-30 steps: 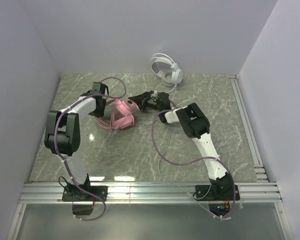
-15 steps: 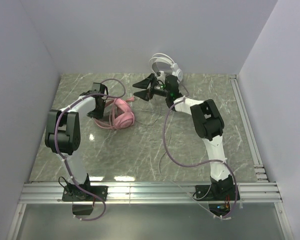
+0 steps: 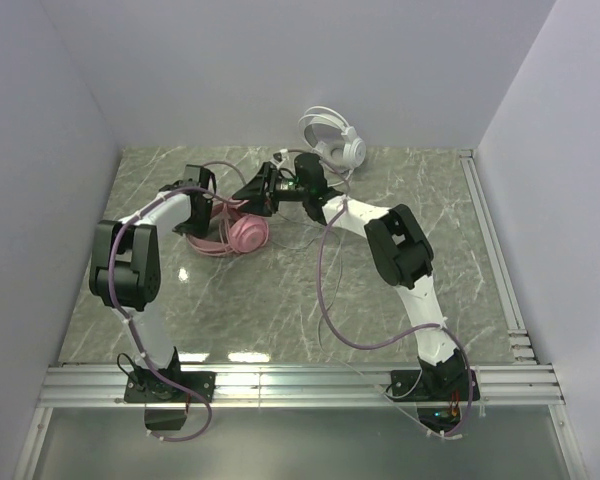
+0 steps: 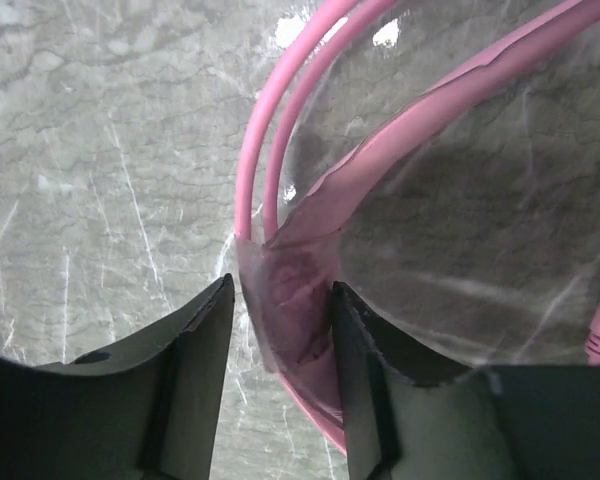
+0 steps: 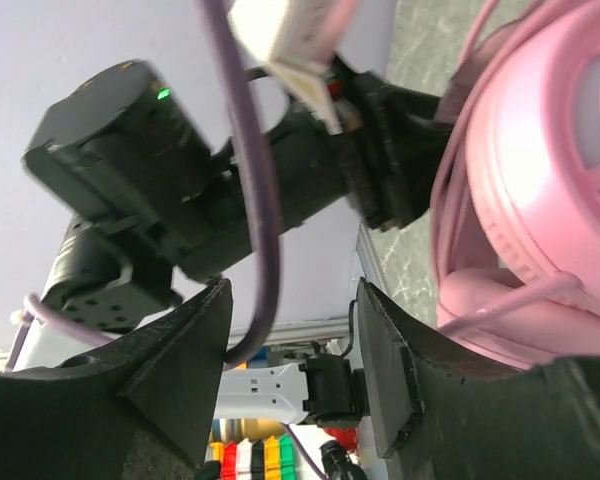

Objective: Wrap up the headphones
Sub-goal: Place the headphones on the table, then grab headphones with the right arm

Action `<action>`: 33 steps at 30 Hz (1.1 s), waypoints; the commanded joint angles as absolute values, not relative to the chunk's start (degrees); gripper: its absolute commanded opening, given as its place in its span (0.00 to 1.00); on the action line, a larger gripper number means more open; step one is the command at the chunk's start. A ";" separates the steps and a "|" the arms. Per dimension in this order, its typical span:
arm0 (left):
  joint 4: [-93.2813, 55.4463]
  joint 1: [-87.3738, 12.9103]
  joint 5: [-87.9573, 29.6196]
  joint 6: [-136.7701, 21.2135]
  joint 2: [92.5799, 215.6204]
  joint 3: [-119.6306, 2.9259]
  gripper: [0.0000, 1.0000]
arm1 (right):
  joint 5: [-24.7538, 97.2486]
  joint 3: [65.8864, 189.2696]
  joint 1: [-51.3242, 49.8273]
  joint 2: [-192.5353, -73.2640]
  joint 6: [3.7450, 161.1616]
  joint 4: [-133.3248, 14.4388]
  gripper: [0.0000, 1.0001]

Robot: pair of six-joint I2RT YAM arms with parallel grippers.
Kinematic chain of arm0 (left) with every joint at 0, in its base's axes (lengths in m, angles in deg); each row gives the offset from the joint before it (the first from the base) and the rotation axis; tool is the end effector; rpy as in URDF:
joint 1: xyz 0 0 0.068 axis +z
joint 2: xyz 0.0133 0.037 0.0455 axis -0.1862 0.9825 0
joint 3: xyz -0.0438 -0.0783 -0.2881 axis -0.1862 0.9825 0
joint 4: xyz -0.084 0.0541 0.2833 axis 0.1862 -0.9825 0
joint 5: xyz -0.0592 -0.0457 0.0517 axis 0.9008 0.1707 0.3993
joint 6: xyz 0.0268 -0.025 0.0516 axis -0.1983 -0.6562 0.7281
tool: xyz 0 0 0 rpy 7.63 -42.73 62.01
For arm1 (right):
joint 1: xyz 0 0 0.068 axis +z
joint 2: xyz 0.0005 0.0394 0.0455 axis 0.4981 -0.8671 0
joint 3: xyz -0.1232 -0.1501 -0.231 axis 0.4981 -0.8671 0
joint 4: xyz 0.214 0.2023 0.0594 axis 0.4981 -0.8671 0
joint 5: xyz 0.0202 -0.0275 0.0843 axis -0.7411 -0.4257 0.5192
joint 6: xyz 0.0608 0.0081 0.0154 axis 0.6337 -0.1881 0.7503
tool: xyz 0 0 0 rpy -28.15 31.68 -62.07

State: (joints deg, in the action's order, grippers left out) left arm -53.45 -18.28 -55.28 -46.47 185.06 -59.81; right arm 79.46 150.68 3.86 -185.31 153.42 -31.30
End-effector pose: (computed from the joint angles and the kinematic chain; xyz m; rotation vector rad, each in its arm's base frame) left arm 0.4247 -0.0412 0.1819 0.0770 2.6656 0.3777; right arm 0.4743 0.3620 0.1997 -0.0276 2.2104 2.0310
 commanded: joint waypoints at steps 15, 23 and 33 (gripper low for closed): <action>-50.11 -13.72 -52.02 -55.77 170.03 -61.24 0.55 | 78.71 149.60 2.21 -183.40 149.12 -34.32 0.59; -53.18 -12.67 -50.89 -61.04 165.45 -63.79 0.61 | 75.72 142.49 -2.18 -174.01 140.87 -40.90 0.64; -53.02 -19.07 -39.01 -69.84 163.51 -64.41 0.57 | 63.60 128.51 -7.02 -159.94 127.50 -52.07 0.64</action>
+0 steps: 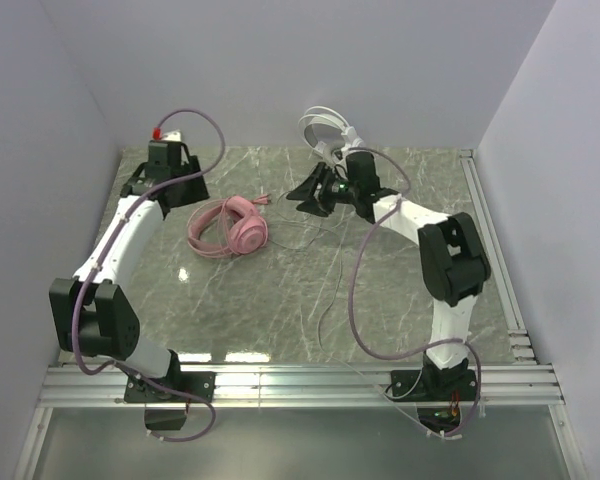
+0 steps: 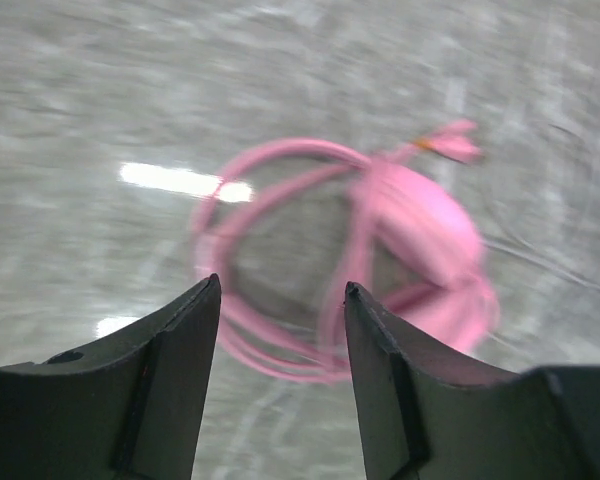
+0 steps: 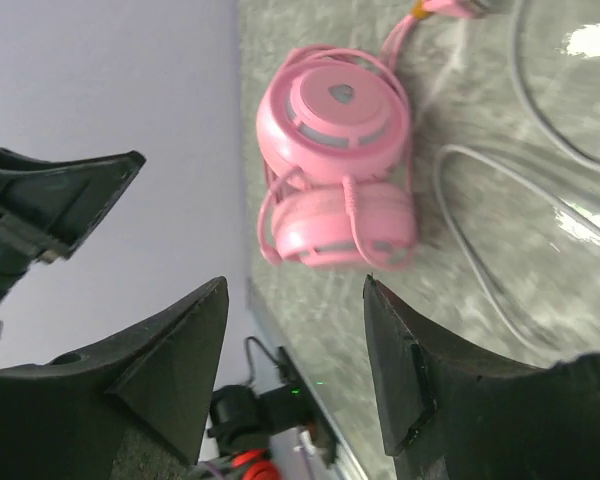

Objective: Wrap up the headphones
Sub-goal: Grab headphones with the right arm

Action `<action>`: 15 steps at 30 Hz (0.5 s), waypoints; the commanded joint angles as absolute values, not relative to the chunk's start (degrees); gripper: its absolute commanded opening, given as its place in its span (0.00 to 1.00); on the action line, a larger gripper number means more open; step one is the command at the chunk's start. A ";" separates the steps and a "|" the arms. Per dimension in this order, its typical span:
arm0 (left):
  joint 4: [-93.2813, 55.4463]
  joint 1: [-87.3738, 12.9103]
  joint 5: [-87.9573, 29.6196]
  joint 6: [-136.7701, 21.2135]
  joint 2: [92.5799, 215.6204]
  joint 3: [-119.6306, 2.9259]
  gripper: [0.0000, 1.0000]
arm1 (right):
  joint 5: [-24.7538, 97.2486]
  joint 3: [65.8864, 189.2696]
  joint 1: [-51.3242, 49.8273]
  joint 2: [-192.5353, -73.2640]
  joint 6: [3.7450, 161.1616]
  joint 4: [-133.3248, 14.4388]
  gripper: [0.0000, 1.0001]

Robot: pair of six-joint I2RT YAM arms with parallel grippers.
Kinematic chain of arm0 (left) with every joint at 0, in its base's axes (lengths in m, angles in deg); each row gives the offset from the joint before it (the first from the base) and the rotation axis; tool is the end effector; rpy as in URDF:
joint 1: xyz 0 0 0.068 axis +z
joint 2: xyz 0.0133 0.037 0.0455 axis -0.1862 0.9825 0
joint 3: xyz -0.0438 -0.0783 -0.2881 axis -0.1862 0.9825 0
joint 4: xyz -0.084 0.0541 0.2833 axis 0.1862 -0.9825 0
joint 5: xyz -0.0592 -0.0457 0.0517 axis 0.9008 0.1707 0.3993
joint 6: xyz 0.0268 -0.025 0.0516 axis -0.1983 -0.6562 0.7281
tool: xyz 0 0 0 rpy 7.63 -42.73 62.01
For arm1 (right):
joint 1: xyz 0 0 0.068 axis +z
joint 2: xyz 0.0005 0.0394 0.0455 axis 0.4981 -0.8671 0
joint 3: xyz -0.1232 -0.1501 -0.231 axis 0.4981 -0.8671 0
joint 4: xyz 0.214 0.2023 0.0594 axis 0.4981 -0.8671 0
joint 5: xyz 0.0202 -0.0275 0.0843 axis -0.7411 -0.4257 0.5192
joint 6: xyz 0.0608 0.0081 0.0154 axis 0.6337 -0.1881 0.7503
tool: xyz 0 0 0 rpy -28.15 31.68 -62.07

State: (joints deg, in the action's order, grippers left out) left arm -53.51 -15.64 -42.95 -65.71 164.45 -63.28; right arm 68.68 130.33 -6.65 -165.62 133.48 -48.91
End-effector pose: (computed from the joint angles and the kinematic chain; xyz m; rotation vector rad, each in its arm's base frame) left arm 0.3814 -0.0280 0.3421 -0.3404 2.2620 -0.1118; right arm 0.4536 0.2287 0.2176 0.1732 2.2811 1.5324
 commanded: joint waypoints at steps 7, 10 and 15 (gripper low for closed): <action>-53.01 -28.38 -36.99 -77.04 167.02 -70.89 0.61 | 45.51 127.68 -9.92 -152.11 116.45 -65.24 0.66; -53.80 -30.67 -35.24 -78.10 167.64 -73.27 0.66 | 34.87 134.61 -10.10 -154.11 111.51 -74.82 0.70; -46.27 -31.12 -32.25 -79.33 163.43 -67.33 0.76 | 23.70 136.94 -12.03 -154.48 109.57 -73.81 0.71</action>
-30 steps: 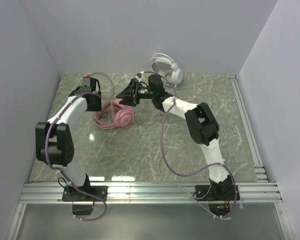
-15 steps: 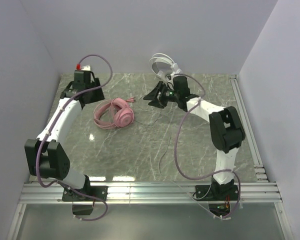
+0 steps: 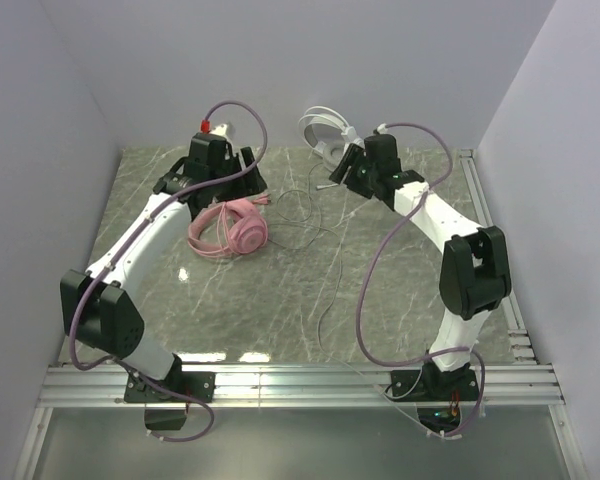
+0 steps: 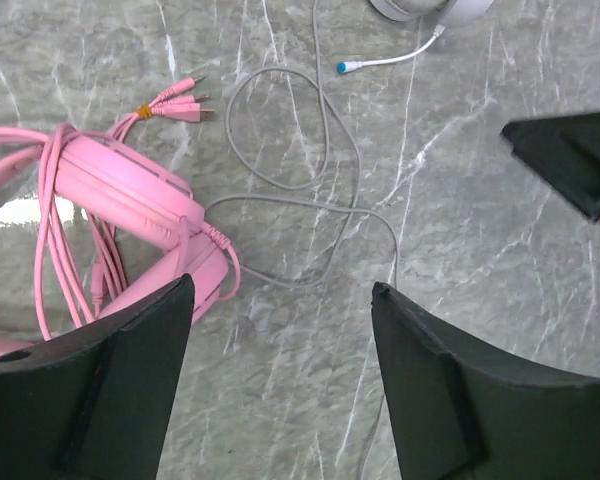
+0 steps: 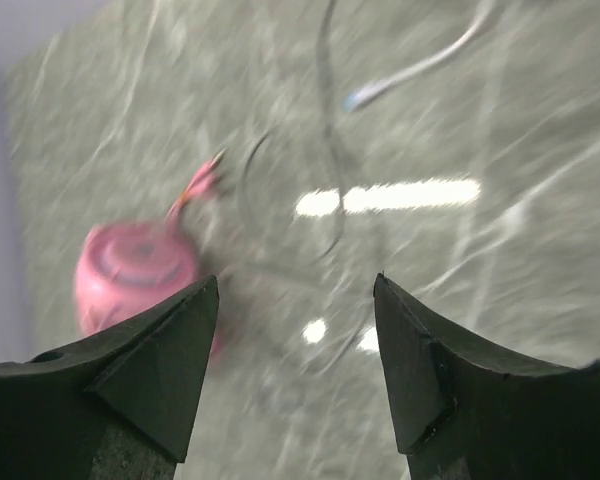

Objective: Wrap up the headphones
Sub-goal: Grab headphones with the right arm

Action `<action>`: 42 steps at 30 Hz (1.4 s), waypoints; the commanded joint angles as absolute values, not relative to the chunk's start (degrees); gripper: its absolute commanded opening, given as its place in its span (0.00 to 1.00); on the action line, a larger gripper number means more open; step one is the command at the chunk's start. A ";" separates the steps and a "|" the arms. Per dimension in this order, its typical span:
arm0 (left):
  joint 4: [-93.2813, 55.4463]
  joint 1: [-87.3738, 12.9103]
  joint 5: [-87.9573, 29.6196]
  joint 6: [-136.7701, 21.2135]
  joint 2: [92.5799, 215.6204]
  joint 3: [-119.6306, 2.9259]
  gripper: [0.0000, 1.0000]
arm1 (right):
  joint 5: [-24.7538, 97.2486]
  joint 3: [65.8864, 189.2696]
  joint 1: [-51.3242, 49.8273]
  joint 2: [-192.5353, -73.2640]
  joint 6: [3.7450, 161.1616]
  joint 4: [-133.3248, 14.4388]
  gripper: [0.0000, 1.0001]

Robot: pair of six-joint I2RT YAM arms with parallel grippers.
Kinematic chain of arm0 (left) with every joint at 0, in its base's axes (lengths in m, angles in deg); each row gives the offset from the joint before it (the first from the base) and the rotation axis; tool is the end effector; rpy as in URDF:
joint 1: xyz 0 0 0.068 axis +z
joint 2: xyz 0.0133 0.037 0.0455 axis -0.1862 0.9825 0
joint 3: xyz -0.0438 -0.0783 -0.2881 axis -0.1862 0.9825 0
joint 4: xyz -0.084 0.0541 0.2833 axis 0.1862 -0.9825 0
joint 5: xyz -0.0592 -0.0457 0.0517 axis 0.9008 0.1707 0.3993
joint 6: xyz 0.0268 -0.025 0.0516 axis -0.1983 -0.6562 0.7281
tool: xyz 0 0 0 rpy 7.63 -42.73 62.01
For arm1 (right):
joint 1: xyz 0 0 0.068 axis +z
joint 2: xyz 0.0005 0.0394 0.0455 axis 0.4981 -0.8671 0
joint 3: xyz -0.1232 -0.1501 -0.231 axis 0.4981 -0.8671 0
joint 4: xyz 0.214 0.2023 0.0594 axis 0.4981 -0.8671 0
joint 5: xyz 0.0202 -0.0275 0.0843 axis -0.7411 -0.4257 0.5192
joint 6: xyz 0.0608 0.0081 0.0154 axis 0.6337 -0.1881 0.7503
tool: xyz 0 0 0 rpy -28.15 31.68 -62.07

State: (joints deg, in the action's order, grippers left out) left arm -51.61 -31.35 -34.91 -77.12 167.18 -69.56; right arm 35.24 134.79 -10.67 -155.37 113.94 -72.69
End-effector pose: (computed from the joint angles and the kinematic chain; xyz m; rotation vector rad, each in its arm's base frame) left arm 0.3757 -0.1436 0.3699 -0.1767 2.2412 -0.5457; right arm 0.4500 0.1627 0.2848 0.3061 2.2341 0.6843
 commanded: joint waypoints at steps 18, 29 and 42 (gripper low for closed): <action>-34.47 -31.39 -25.92 -82.41 162.72 -57.30 0.82 | 21.40 176.73 -13.35 -179.78 74.27 -72.74 0.77; -31.13 -31.56 -21.96 -81.97 158.68 -46.83 0.81 | 25.01 177.98 -13.53 -186.82 63.95 -62.47 0.77; -31.22 -34.19 -19.41 -81.45 159.29 -46.65 0.80 | 14.47 177.26 -8.79 -191.64 51.47 -46.36 0.56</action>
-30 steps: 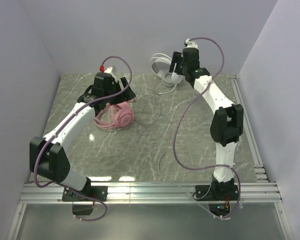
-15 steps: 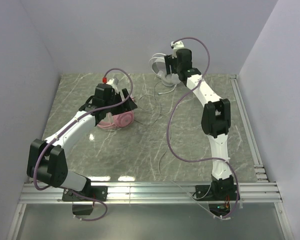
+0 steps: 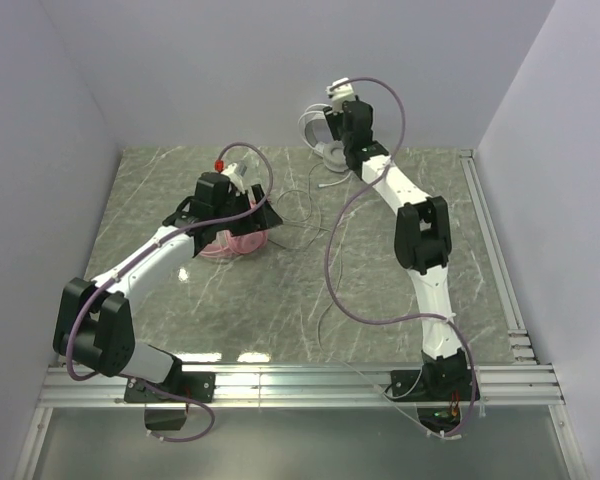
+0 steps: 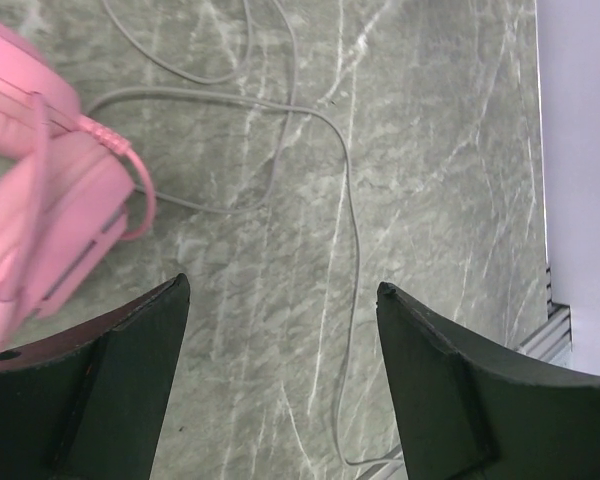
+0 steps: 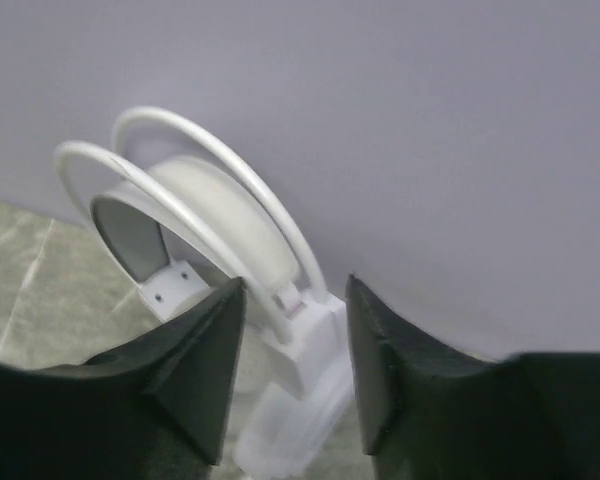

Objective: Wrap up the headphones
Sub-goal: Grab headphones with the right arm, then place the headphones on the table

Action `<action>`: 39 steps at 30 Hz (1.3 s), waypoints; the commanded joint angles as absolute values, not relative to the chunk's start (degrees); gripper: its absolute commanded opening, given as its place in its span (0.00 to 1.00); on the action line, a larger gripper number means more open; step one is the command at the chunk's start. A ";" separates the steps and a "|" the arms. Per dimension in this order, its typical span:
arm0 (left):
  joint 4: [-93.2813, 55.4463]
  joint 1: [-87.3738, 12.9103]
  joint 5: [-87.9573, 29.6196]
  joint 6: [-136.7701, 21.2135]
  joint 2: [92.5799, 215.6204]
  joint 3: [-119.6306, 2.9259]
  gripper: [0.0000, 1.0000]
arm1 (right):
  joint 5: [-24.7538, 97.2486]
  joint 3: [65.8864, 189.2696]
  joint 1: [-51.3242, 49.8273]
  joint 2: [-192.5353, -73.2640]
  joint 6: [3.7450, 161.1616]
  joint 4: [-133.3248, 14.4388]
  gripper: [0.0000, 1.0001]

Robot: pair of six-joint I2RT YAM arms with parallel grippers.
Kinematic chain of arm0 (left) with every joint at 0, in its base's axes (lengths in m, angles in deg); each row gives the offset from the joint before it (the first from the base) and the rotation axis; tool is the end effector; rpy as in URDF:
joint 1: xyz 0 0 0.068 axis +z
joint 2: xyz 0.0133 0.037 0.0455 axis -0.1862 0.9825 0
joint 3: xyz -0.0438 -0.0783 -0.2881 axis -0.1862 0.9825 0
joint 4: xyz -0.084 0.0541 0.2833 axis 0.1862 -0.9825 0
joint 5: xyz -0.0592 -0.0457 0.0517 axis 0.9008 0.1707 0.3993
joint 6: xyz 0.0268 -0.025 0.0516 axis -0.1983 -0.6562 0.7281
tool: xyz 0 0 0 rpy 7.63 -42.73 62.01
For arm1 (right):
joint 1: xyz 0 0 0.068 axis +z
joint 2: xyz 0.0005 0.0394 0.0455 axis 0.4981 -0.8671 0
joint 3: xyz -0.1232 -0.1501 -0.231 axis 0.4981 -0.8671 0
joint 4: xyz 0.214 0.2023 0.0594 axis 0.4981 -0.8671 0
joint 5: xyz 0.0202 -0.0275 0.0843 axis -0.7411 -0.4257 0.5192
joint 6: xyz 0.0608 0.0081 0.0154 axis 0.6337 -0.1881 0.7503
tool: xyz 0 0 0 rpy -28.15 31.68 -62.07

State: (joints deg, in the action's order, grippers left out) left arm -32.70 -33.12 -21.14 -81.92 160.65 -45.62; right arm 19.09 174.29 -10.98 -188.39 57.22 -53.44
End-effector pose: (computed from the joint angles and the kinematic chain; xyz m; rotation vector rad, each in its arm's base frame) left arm 0.3333 -0.1520 0.2824 -0.0929 2.2772 -0.8686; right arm 0.6138 0.2017 0.2847 -0.4341 1.6690 -0.1371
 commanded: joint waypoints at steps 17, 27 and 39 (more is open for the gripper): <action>-31.74 -35.08 -19.59 -81.79 156.13 -44.98 0.79 | 14.45 159.22 -9.57 -172.19 61.65 -45.85 0.00; -30.25 -38.41 -19.76 -83.46 153.05 -43.23 0.79 | 2.51 135.99 -10.71 -150.80 95.91 -70.86 0.00; -32.19 -47.29 -24.15 -82.85 151.21 -43.84 0.80 | 13.74 83.96 -5.89 -103.09 122.66 -74.23 0.95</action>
State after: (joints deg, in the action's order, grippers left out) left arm -32.99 -45.71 -22.08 -83.28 154.20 -43.31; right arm 9.47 89.64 -8.88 -112.48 116.33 -72.83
